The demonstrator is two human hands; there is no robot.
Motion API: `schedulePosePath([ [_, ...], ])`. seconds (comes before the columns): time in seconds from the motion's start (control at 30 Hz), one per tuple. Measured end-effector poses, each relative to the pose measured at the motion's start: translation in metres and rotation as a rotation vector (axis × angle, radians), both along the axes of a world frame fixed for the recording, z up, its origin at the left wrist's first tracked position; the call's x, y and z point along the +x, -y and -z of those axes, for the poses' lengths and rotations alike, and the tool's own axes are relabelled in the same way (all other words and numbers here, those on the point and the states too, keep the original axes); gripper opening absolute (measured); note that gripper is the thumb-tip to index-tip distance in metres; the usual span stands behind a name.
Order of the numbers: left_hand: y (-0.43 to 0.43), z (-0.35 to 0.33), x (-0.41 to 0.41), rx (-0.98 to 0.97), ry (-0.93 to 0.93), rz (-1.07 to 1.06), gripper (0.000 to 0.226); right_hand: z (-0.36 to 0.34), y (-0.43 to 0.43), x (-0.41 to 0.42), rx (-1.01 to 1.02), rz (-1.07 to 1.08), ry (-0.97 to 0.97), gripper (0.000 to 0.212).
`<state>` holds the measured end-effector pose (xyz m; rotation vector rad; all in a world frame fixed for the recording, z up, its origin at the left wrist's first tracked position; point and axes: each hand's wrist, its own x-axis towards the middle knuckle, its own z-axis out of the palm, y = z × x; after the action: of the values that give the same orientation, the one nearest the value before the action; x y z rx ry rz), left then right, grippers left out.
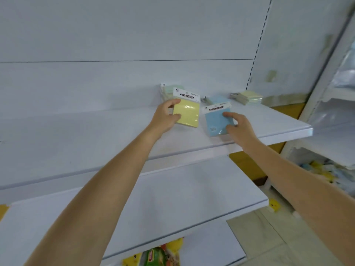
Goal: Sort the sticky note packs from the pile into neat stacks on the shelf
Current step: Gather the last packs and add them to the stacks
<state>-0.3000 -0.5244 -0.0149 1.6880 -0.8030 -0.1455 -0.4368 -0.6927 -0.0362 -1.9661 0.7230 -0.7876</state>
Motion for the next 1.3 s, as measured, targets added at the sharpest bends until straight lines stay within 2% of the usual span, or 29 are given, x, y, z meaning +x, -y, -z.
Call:
schedulePosePath([
  [0.17, 0.067, -0.021, 0.018, -0.049, 0.065, -0.006, 0.048, -0.009, 0.061, 0.002, -0.031, 0.052, -0.009, 0.050],
  [0.37, 0.130, -0.038, 0.053, -0.217, 0.096, -0.162, 0.048, -0.017, 0.124, 0.028, -0.016, 0.097, -0.010, 0.048],
  [0.53, 0.161, -0.034, 0.068, -0.133, 0.053, -0.149, 0.050, -0.022, 0.158, 0.068, 0.024, 0.046, -0.004, 0.046],
  [0.77, 0.186, -0.020, 0.067, -0.051, 0.176, -0.248, 0.049, -0.026, 0.186, 0.126, -0.017, -0.049, -0.047, 0.046],
  [0.97, 0.207, -0.019, 0.066, -0.048, 0.202, -0.355, 0.048, -0.022, 0.202, 0.150, -0.129, -0.196, -0.153, 0.045],
  [1.13, 0.217, -0.012, 0.058, -0.018, 0.207, -0.399, 0.048, -0.013, 0.214, 0.160, -0.430, -0.219, -0.321, 0.034],
  [1.3, 0.221, -0.006, 0.061, 0.050, 0.194, -0.437, 0.048, -0.004, 0.230, 0.161, -0.450, -0.298, -0.370, 0.045],
])
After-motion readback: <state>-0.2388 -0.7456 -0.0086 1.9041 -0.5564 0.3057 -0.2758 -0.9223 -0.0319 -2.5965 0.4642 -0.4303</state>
